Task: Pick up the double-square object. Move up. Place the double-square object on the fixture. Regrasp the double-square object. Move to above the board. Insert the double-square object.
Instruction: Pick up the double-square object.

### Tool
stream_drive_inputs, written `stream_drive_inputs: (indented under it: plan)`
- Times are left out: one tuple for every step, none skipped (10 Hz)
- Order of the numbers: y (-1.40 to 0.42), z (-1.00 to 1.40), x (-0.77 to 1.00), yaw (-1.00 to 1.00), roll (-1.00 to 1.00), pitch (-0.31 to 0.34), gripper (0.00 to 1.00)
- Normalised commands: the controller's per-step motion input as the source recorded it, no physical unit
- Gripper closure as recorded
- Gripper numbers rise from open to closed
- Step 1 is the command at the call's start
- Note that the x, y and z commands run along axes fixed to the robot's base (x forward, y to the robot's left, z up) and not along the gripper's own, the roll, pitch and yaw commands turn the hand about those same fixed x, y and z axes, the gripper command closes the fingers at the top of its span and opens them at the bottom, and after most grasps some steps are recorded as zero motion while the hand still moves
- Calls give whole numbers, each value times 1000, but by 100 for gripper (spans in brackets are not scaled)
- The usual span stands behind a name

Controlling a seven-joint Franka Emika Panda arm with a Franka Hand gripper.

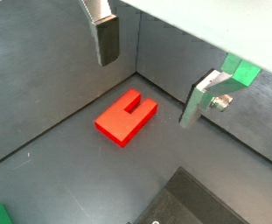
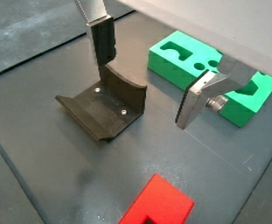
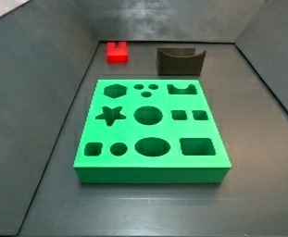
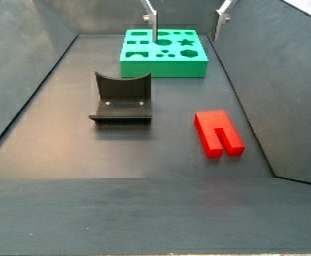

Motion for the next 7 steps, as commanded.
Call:
stream_drive_inputs:
  plan:
    - [0, 0, 0, 0, -37, 0, 0]
    - [0, 0, 0, 0, -4, 0, 0]
    - [0, -11, 0, 0, -17, -21, 0]
    - [97, 0, 0, 0, 0, 0, 0]
    - [120, -840, -209, 0, 0, -84, 0]
    - [63, -1000, -337, 83, 10, -54, 0]
    - [71, -1000, -260, 160, 0, -66, 0]
